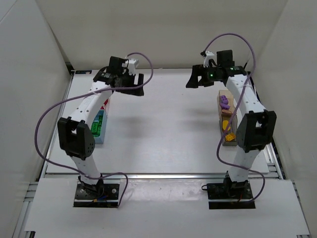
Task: Sort the legos into containers by color
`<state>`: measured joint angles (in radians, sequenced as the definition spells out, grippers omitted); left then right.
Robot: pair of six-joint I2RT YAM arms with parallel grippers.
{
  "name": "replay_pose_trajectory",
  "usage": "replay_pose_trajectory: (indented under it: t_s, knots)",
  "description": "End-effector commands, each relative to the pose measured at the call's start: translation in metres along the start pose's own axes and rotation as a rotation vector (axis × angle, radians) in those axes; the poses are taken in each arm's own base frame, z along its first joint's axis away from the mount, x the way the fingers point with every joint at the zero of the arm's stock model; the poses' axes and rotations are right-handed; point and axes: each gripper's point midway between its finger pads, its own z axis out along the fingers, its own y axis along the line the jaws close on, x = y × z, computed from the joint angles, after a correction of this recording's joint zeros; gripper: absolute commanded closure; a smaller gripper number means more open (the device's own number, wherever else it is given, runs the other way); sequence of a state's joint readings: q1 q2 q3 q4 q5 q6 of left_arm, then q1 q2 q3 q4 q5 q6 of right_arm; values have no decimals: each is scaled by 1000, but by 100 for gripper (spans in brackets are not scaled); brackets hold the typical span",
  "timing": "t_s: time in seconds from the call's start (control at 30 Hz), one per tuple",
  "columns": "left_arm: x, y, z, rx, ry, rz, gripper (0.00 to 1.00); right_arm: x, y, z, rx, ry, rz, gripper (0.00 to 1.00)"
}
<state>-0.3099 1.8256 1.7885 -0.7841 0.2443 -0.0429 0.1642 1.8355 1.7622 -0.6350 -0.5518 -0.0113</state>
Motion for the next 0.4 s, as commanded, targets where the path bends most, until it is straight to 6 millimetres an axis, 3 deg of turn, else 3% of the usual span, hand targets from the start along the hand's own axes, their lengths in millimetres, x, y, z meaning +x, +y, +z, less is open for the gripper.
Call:
replay_pose_trajectory:
  t_s: [0.0,0.17,0.27,0.37]
  knots:
    - [30,28,-32,-139,20,-21,1,-20,-15,12,28,-42,14,12]
    - [71,53,-39,-188,76,-118,0,-1,-29,31,15,11,-8,11]
    - [78,62,-39,-207,86,-147,1,10,-26,36,15,37,-29,10]
    - [73,61,-39,-193,80,-142,1,16,-24,34,18,48,-28,8]
